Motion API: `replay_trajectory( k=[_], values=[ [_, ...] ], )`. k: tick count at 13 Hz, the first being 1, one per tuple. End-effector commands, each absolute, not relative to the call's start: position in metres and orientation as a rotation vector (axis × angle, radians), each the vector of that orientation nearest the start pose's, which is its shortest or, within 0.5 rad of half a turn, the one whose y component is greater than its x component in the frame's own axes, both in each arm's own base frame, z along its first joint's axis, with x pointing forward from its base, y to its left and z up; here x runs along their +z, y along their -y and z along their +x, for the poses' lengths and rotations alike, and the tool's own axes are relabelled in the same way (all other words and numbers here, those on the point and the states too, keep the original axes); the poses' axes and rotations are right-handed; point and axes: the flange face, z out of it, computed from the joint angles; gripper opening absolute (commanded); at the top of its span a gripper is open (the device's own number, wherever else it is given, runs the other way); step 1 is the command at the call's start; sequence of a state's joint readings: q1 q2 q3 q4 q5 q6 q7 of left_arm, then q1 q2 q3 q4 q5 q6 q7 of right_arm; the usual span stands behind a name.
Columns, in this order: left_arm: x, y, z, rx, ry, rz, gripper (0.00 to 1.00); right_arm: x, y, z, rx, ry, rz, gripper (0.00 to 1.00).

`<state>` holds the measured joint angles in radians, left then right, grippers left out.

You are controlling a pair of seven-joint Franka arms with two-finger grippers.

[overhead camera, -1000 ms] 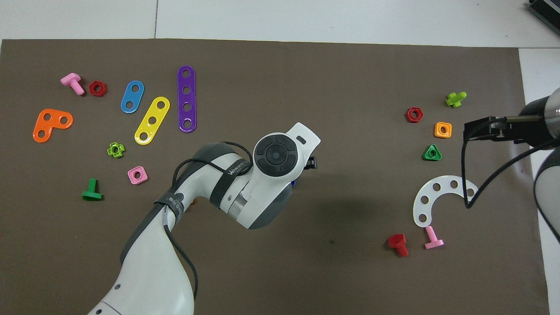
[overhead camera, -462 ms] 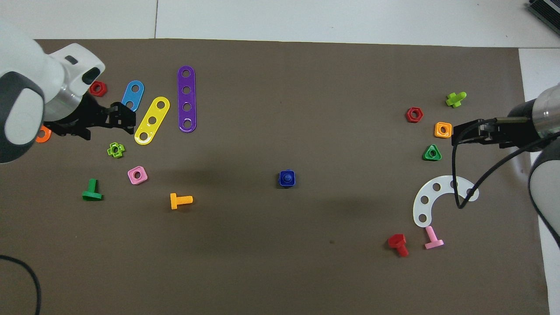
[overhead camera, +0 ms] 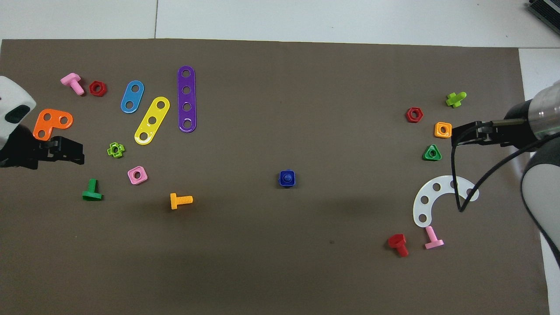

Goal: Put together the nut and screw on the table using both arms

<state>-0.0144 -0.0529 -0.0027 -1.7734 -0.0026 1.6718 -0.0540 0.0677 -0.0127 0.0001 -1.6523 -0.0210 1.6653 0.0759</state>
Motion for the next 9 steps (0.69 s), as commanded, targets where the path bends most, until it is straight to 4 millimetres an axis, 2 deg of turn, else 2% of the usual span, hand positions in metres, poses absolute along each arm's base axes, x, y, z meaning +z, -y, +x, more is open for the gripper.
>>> replay_trajectory(
  k=[1,3,9],
  values=[
    [0.594,0.013,0.557,-0.06,0.013,-3.121,1.0,0.605,-0.039,0.555,-0.056,0.023,-3.165,1.0],
    [0.603,0.014,0.56,-0.116,0.001,-3.119,1.0,0.605,-0.039,0.555,-0.061,0.023,-3.163,1.0],
    [0.604,0.017,0.566,-0.171,-0.026,-3.12,1.0,0.605,-0.037,0.555,-0.061,0.025,-3.163,1.0]
  ],
)
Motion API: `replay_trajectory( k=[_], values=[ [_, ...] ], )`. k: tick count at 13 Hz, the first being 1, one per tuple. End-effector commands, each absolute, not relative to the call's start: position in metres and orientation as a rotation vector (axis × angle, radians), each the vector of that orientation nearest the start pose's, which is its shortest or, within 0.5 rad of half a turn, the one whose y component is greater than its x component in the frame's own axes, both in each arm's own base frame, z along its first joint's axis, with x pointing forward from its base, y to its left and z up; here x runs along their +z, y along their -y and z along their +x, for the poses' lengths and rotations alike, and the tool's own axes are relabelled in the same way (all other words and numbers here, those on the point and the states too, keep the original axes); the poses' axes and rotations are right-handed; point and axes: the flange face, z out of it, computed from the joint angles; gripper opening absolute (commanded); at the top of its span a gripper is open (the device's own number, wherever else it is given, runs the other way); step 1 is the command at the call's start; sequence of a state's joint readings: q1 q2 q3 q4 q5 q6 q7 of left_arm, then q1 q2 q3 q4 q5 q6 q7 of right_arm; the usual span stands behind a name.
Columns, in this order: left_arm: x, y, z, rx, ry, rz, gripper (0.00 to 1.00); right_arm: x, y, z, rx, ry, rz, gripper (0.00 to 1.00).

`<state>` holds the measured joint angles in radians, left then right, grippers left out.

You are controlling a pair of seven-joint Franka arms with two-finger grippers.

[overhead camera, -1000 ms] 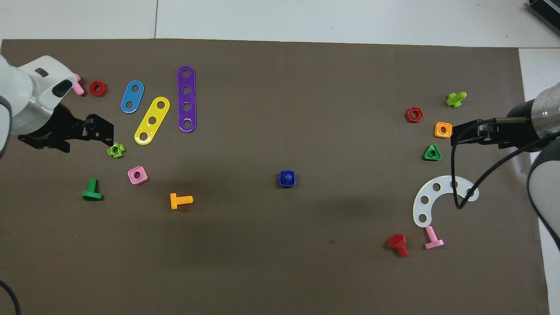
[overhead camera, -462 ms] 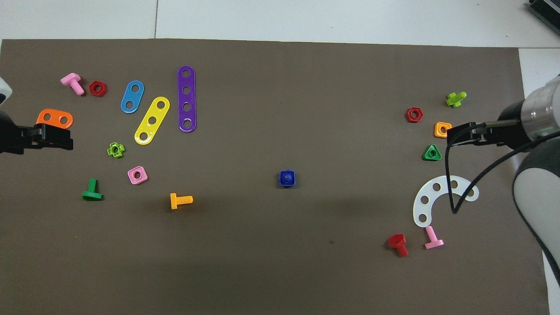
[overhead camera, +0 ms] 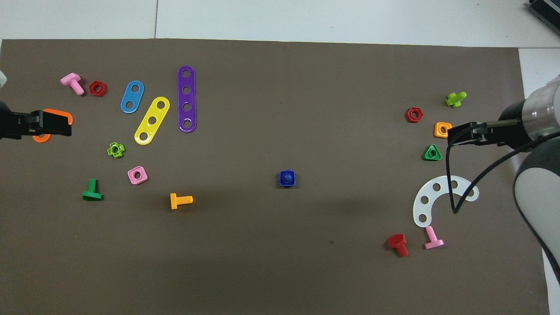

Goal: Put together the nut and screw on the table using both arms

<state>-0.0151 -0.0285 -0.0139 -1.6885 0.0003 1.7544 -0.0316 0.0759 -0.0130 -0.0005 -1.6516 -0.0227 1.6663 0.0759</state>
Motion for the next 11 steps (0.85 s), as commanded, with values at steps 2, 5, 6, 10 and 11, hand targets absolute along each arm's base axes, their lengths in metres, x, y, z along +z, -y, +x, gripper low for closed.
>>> replay_trajectory(
  k=[2,5,6,10,11],
  values=[
    [0.615,0.016,0.576,-0.156,-0.022,-3.124,1.0,0.607,-0.039,0.558,-0.095,0.006,-3.16,1.0],
    [0.623,0.02,0.584,-0.109,-0.032,-3.12,1.0,0.615,-0.04,0.56,-0.126,-0.094,-3.151,1.0],
    [0.617,0.022,0.584,-0.099,-0.037,-3.121,1.0,0.611,-0.04,0.562,-0.11,-0.089,-3.153,1.0],
    [0.612,0.018,0.578,-0.075,-0.028,-3.126,1.0,0.606,-0.04,0.556,-0.069,-0.084,-3.157,1.0],
    [0.612,0.017,0.577,-0.075,-0.025,-3.126,1.0,0.606,-0.04,0.556,-0.066,-0.082,-3.157,1.0]
  ],
)
